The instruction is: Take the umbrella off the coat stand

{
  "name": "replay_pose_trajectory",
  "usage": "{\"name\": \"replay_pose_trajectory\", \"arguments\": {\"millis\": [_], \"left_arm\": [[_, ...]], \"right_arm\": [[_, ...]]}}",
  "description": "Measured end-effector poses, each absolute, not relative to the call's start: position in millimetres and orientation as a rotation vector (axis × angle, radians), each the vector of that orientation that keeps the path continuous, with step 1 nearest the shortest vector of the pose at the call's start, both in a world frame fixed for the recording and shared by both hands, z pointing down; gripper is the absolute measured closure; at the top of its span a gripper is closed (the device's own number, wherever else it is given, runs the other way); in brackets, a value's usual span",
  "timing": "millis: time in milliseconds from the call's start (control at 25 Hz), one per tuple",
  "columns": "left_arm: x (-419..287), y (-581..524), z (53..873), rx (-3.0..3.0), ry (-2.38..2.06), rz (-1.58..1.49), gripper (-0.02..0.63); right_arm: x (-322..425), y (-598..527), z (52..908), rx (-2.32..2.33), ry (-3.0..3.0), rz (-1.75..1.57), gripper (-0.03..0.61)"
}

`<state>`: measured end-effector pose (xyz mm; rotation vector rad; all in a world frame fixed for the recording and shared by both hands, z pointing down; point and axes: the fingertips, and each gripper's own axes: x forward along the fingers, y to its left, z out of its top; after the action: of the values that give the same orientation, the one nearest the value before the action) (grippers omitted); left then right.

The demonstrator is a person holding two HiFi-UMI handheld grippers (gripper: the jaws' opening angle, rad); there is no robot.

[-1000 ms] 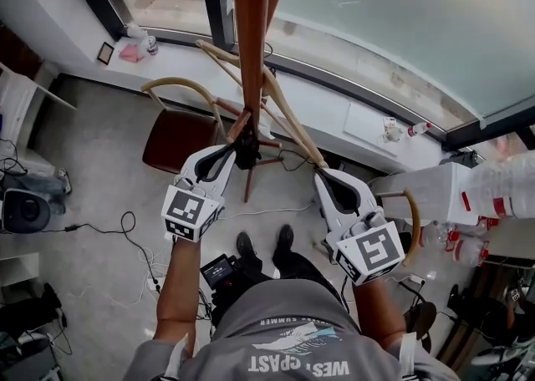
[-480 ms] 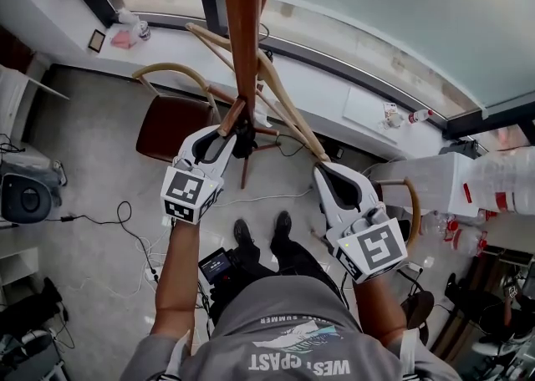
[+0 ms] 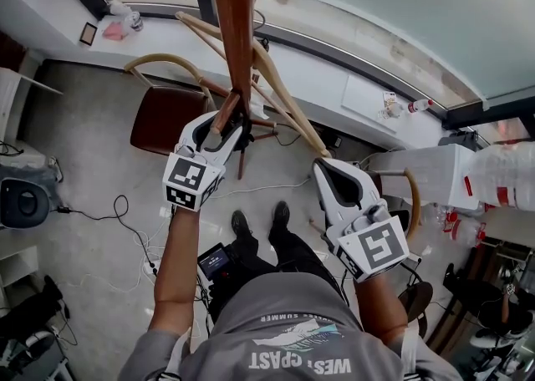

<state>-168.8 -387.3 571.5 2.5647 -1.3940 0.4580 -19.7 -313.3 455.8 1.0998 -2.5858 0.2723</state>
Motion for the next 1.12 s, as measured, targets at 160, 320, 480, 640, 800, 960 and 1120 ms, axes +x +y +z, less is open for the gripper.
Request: {"name": "replay_pose_trajectory", "arguments": {"millis": [160,320,480,640,800,960,1120], "left_arm": [[-165.4,-391.9,577.8,2.565,-1.382,0.456,0.414],[-162.5,-396.7,582.3,2.568,-1.37,0.45,0.402],[-159.6,-401.7,588.3,2.569,-1.359,0.446,0.395],[-156.2,-406.0,594.5,2.568,-1.353,0.446,0.395],[-153.3,-408.1,597.2,2.571,-1.346,0.441,0.397],[-150.4,-408.9,598.8,2.578,-1.336,0.439,0.427],[-151.7,-410.1,597.7,2.573,-1.355,0.417,0.457]], "right_arm": [[-18.8,-313.9,460.6,1.1,-2.579,0.282,0.577],[-18.0,-313.6,465.2,1.1,-2.569,0.293,0.577],[-16.1,-314.8,471.9,1.103,-2.555,0.307,0.577],[-13.4,-315.5,477.9,1.106,-2.542,0.319,0.577],[-10.9,-315.7,481.1,1.111,-2.532,0.326,0.577],[-9.0,-316.2,482.6,1.116,-2.523,0.331,0.577],[-7.6,-314.7,481.2,1.119,-2.52,0.332,0.577]]}}
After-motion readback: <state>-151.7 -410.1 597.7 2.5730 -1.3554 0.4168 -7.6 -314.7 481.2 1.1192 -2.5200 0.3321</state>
